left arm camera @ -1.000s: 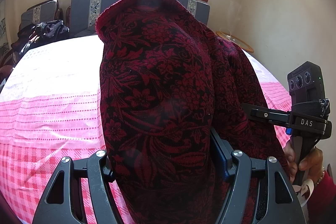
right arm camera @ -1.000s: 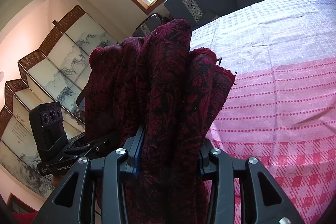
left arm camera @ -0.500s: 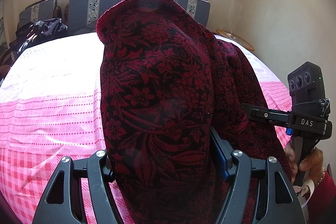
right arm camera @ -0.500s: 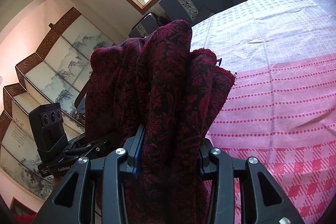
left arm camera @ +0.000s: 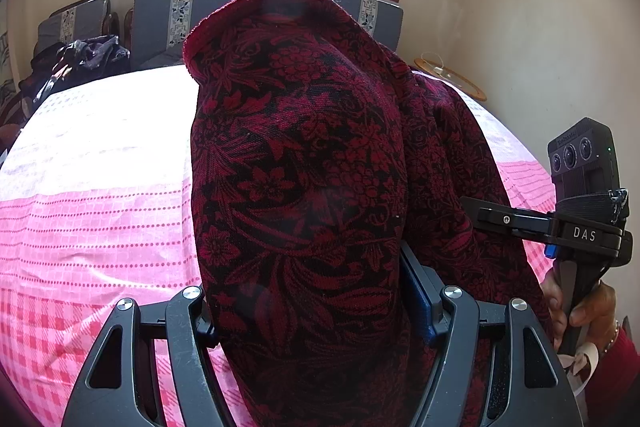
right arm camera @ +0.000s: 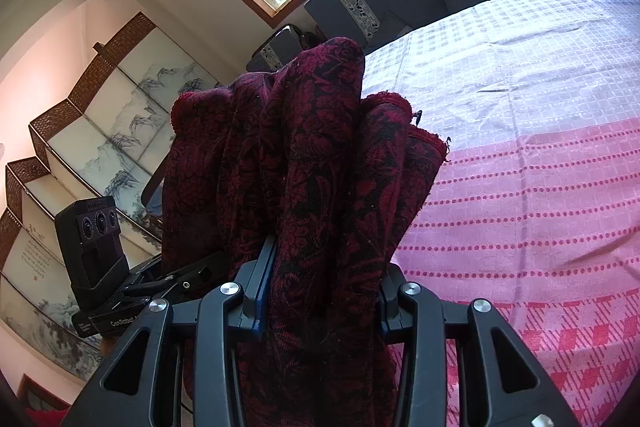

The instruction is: Fold small clothes

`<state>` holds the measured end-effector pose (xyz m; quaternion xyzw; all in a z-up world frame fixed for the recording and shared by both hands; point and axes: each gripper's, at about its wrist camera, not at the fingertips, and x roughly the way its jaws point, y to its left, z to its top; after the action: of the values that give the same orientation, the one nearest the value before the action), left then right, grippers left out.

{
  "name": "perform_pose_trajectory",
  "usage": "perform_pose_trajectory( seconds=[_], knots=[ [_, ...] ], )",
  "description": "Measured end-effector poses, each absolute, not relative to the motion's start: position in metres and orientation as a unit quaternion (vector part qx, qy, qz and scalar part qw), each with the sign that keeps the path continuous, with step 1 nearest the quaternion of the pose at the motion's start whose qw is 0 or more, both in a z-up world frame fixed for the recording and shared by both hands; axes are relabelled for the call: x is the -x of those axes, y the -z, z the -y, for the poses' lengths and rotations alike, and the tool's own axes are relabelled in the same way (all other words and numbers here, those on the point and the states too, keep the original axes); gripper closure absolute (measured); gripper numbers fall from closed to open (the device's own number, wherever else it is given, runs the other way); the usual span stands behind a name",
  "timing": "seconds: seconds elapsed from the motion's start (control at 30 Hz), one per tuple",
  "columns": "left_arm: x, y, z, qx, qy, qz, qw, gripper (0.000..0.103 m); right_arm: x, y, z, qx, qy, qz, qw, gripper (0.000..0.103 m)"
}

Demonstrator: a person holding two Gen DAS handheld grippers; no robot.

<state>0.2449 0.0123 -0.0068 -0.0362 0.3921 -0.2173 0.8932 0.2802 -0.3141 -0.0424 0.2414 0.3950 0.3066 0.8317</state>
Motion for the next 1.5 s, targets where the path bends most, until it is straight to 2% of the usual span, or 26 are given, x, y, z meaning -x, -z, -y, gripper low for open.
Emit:
perform_pose_trajectory(
  seconds=[0.97, 1.07, 1.2, 1.3, 1.43, 1.5],
  knots=[
    [-0.250, 0.029, -0.012, 0.054, 0.207, -0.411, 0.886, 0.033, -0.271, 0.058, 0.278, -0.222, -0.280, -0.416, 0.836, 0.066],
    [-0.248, 0.032, -0.013, 0.061, 0.205, -0.409, 0.887, 0.032, -0.270, 0.058, 0.270, -0.208, -0.275, -0.415, 0.842, 0.066],
    [-0.245, 0.035, -0.016, 0.063, 0.196, -0.399, 0.893, 0.025, -0.269, 0.057, 0.262, -0.195, -0.267, -0.410, 0.850, 0.066],
    [-0.240, 0.036, -0.016, 0.062, 0.188, -0.386, 0.901, 0.022, -0.265, 0.057, 0.254, -0.176, -0.252, -0.401, 0.863, 0.062],
    [-0.233, 0.035, -0.015, 0.054, 0.172, -0.364, 0.914, 0.018, -0.253, 0.051, 0.241, -0.144, -0.221, -0.384, 0.885, 0.049],
    [-0.230, 0.033, -0.017, 0.052, 0.164, -0.352, 0.920, 0.016, -0.251, 0.048, 0.238, -0.138, -0.213, -0.377, 0.891, 0.047]
  ],
)
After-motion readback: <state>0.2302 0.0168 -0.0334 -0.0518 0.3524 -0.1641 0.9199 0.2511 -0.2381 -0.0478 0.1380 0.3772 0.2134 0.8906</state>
